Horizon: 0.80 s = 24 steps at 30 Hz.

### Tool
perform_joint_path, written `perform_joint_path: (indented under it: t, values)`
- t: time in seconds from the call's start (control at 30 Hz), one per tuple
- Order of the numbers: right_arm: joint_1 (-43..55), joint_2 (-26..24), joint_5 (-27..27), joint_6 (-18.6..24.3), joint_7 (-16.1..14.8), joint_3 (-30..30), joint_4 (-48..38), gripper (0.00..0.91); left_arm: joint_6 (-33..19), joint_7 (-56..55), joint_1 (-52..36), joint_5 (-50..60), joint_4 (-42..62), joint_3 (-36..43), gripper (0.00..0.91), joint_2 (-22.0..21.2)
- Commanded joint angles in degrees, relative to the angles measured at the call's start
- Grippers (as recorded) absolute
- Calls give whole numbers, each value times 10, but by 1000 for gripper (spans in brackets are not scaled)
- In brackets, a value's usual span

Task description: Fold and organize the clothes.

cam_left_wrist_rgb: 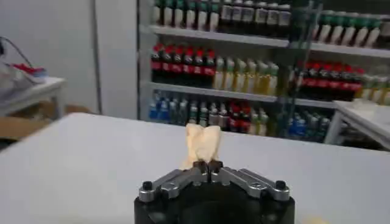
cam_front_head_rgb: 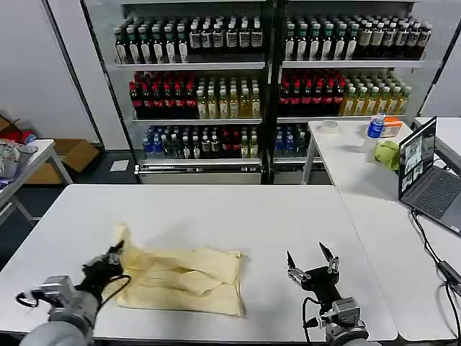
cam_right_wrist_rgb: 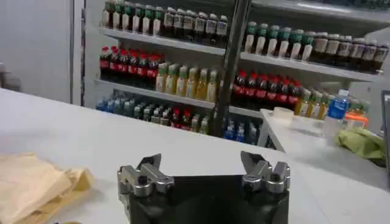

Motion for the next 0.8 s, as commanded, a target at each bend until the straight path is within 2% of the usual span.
perform_joint_path:
  t: [0.03, 0.43, 0.8]
  values:
    - [3, -2, 0, 0, 0, 0, -3, 907, 3, -6, -19, 10, -21, 154, 10, -83]
    - [21, -7, 8, -2, 0, -5, -14, 907, 0, -18, -35, 23, 21, 253, 10, -138]
    - [33, -10, 15, -3, 0, -8, -21, 907, -13, -24, -60, 72, 75, 281, 10, -158]
